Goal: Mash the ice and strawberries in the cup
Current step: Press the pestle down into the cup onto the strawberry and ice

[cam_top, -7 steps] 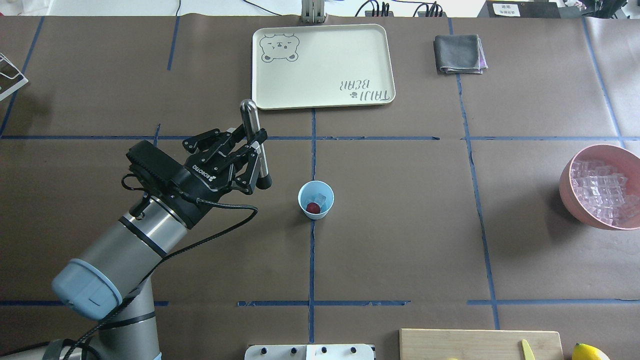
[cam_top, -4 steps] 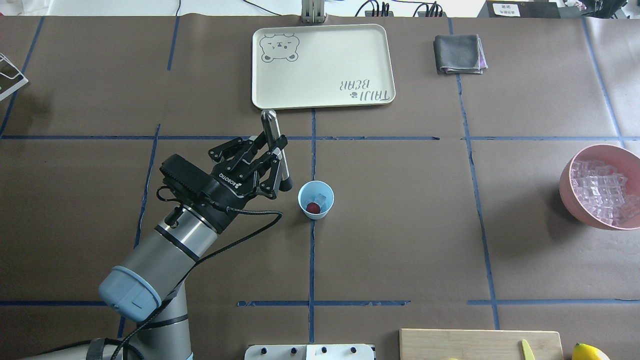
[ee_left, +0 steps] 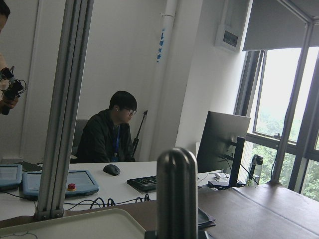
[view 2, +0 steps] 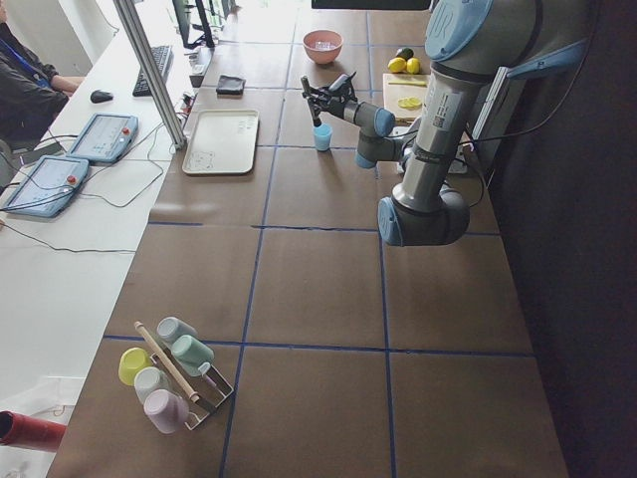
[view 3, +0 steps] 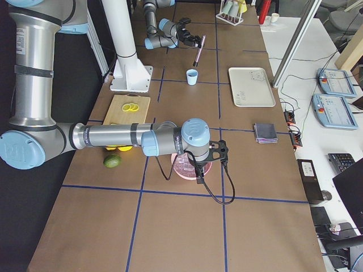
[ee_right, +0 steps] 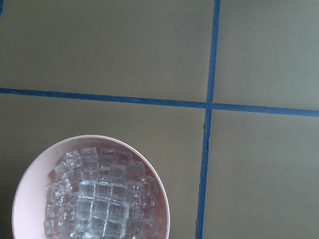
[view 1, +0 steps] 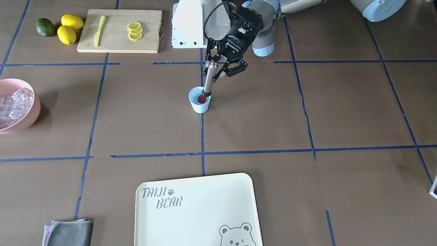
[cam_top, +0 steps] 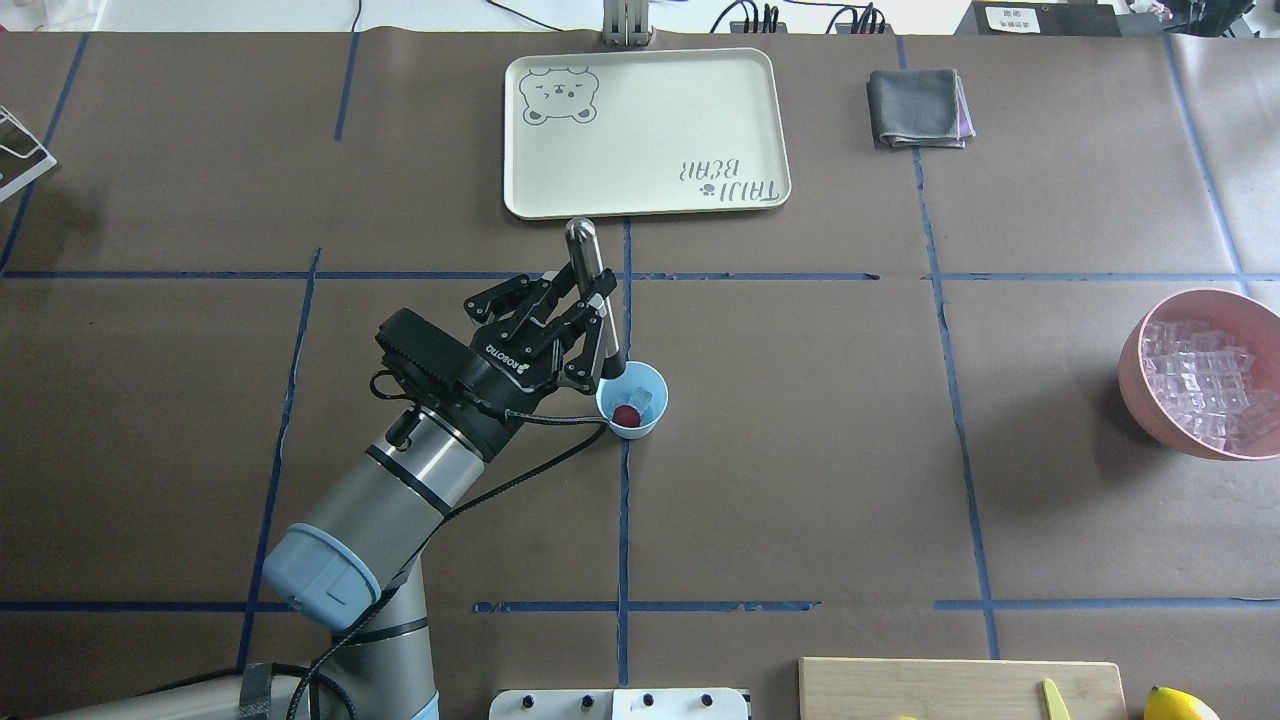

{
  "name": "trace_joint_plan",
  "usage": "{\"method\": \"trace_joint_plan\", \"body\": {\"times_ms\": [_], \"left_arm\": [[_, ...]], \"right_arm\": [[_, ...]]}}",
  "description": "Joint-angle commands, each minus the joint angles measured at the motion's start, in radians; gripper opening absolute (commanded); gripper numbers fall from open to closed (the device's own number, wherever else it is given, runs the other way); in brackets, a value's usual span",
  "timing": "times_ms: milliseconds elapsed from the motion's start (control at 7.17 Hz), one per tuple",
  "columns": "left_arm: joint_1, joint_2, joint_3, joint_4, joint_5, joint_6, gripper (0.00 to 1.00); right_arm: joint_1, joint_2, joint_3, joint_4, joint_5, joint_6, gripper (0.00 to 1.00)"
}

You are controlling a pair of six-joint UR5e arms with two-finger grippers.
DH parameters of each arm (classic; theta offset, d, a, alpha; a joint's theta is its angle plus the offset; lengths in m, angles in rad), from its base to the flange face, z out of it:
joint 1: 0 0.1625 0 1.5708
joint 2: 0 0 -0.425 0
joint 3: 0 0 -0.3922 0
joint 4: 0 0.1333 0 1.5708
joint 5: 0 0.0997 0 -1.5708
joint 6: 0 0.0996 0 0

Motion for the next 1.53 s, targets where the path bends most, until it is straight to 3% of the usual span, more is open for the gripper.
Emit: {"method": "trace_joint_plan", "body": {"times_ms": [0, 1395], "left_arm": [[0.001, -0.015, 0.033, -0.007, -0.003, -0.002, 0.0], [0.025, -0.063, 0.127, -0.007, 0.004, -0.008, 0.0]], "right_arm": [[0.0, 0.001, -0.003, 0.0, 0.0, 0.0, 1.0], [0.0, 0.007, -0.008, 0.0, -0.014, 0.0, 1.0]]}}
